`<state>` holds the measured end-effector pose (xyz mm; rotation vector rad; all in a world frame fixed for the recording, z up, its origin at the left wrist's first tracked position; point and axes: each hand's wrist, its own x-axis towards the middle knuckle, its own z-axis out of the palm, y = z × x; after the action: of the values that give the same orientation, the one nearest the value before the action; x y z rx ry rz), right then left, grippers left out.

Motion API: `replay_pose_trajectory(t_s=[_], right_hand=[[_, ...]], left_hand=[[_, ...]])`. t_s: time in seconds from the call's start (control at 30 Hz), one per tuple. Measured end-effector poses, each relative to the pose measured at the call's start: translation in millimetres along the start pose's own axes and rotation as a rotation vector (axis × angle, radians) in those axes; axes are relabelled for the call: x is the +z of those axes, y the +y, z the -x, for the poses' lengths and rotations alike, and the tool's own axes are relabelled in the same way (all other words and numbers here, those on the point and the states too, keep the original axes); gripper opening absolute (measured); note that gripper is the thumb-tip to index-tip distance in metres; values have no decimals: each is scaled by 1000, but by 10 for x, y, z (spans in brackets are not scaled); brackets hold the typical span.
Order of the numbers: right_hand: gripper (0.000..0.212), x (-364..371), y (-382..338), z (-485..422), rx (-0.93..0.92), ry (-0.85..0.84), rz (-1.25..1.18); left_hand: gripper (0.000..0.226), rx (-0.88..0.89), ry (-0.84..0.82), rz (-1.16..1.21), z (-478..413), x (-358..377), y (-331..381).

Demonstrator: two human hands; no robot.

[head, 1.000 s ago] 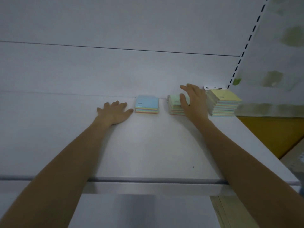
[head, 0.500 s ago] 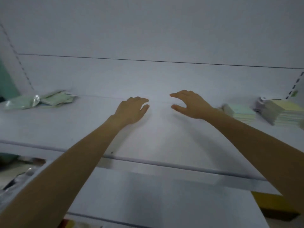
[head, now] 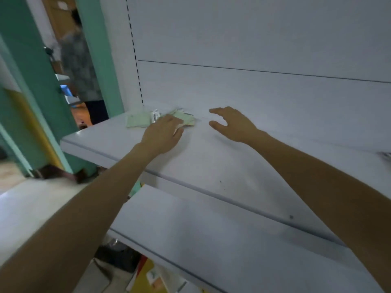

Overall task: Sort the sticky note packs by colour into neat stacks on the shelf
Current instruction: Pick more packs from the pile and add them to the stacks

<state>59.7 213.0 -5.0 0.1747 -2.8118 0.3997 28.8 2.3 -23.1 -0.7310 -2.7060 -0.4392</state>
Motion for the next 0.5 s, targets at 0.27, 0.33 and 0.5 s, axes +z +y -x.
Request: replay_pose_trajectory(t_s=[0.27, 0.33, 0.5], right_hand=[[56, 558, -274, -927, 143, -40, -213], [65, 681, -318, -1085, 242, -78, -222], [79, 886, -368, -1213, 466, -71, -179]], left_hand=[[36, -107, 15, 6, -552, 1, -884], [37, -89, 7, 25, -732, 21, -1062], [41, -34, -98, -53, -1159, 71, -1148]])
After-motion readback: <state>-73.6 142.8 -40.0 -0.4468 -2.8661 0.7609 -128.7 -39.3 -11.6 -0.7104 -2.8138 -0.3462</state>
